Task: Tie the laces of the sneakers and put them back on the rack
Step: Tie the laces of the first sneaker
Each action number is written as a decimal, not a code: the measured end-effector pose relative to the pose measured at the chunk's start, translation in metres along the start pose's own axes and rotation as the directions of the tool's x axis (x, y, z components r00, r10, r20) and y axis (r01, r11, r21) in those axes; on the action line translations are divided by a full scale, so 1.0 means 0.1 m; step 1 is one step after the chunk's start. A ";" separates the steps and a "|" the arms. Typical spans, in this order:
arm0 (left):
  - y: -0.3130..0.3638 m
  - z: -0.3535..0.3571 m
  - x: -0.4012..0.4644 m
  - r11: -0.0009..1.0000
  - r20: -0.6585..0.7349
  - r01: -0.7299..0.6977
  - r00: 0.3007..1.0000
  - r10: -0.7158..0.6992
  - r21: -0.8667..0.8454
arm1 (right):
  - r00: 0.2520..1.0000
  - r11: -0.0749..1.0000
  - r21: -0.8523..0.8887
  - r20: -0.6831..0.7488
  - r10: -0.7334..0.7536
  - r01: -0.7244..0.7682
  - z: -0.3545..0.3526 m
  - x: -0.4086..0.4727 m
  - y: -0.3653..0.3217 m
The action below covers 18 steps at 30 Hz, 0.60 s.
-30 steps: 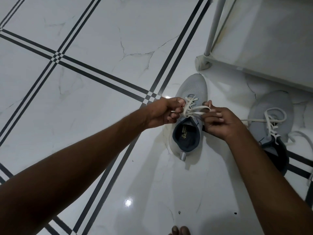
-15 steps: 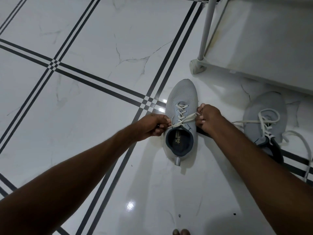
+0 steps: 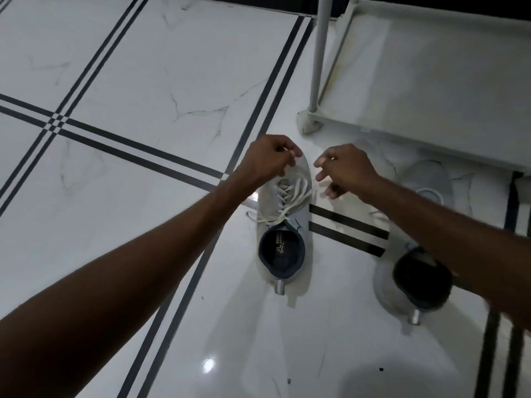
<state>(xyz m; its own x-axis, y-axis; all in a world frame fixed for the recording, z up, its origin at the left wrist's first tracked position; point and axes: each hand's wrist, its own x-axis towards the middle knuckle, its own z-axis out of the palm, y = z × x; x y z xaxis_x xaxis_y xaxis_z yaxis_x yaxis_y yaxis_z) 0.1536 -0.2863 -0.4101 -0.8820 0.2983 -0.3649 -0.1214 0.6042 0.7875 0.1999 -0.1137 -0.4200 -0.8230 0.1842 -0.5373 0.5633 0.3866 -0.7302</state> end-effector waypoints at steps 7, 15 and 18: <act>0.44 0.85 0.07 0.979 0.297 -0.184 0.943 0.152 0.082 | 0.967 0.810 -0.560 0.252 -0.031 0.171 -1.04 -0.32 0.43; 0.54 1.77 -0.14 0.714 0.465 -0.653 0.729 0.503 0.251 | 0.972 0.808 -0.560 -0.022 -0.234 0.182 -1.54 -1.09 1.57; 0.59 1.94 -0.20 0.683 0.504 -0.679 0.704 0.501 0.270 | 0.978 0.878 -0.450 -0.042 -0.204 0.164 -1.37 -1.12 1.75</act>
<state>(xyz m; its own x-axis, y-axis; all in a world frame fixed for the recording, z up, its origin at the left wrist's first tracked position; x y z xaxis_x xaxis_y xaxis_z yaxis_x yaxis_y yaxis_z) 0.2520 -0.1133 -0.4526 -0.4519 0.8850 -0.1123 0.6391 0.4090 0.6514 0.3812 0.0574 -0.4298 -0.9229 0.1391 -0.3590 0.3267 0.7765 -0.5388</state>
